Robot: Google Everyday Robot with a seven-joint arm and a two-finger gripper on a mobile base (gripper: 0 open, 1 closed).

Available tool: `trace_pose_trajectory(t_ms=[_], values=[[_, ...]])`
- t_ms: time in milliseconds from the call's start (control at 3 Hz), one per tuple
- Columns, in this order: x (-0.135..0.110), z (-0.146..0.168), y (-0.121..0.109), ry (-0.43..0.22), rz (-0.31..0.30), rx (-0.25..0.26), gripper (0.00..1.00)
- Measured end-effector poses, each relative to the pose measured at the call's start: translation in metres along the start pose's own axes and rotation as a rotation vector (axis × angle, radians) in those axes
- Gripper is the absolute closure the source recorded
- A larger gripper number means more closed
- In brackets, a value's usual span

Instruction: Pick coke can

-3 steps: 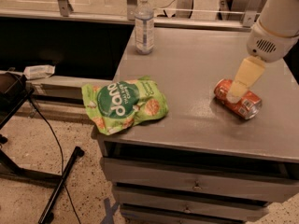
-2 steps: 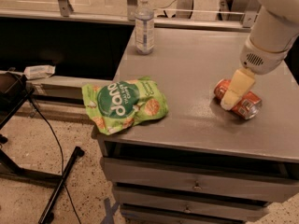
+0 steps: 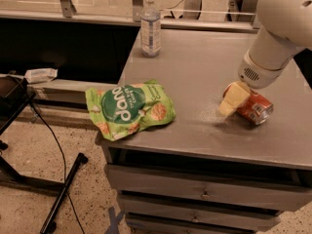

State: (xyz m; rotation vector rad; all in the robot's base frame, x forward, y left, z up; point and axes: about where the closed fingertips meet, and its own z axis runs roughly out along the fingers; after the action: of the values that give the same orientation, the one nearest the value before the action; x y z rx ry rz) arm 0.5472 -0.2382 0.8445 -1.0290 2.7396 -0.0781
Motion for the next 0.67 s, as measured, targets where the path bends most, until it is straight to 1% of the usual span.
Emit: trace_pose_trajectory(t_ms=[333, 667], values=[[-0.0116, 0.0121, -0.0001, -0.038, -0.005, -0.012, 0.21], [-0.0161, 0.0170, -0.0023, -0.049, -0.009, -0.024, 0.52]])
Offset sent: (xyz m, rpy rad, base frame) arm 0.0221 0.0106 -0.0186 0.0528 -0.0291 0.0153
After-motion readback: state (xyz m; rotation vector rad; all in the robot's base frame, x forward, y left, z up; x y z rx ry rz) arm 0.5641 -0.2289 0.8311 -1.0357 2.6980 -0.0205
